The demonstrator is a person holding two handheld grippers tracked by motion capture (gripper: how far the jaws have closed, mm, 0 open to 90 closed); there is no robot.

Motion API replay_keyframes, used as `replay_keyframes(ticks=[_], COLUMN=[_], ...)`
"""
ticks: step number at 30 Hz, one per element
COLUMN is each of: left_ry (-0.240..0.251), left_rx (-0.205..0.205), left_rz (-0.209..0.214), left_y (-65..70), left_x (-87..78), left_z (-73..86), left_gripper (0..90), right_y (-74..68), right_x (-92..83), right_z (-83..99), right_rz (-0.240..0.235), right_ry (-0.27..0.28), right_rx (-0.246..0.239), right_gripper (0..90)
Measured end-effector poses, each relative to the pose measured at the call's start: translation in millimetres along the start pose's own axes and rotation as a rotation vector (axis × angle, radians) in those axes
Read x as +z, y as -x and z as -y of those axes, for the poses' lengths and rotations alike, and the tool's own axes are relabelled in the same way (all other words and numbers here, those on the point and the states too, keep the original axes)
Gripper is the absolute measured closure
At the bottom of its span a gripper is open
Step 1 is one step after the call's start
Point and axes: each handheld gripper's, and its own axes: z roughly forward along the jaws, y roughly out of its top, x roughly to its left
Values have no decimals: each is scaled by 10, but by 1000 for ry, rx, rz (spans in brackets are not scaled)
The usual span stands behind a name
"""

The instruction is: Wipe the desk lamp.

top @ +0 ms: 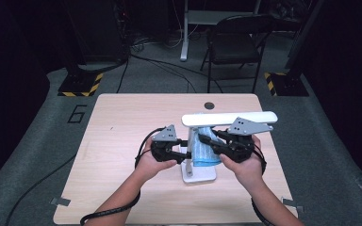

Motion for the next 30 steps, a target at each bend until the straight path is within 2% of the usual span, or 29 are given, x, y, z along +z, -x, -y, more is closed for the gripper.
replay_keyframes(ticks=[1, 3, 4, 6, 14, 19, 22, 24, 27, 30], left_ry=[-6, -18, -16, -13, -24, -10, -16, -18, -16, -21], left_rx=[14, 12, 9, -2, 0, -7, 3, 3, 0, 1], left_rz=[-15, -38, -43, -49, -55, -52, -51, -40, -46, -35], left_y=[12, 32, 36, 46, 0, -49, -69, -78, -75, -84], left_x=[1, -2, -4, -12, -139, -244, -287, -293, -286, -287], left_z=[-7, -14, -13, -4, 45, 101, 114, 116, 118, 114], left_gripper=[519, 522, 523, 524, 525, 524, 523, 522, 522, 521], right_y=[8, 39, 49, 94, 187, 297, 356, 375, 343, 308], right_x=[-11, -42, -61, -82, -118, -166, -194, -202, -189, -161], right_z=[2, 3, 7, 16, 53, 113, 147, 156, 145, 132], right_rz=[7, 17, 20, 27, 54, 82, 107, 106, 107, 85], right_ry=[9, 28, 34, 56, 73, 88, 97, 99, 91, 87], right_rx=[12, 26, 51, 62, 96, 148, 168, 172, 156, 146], right_gripper=[708, 710, 710, 712, 713, 714, 714, 713, 713, 712])
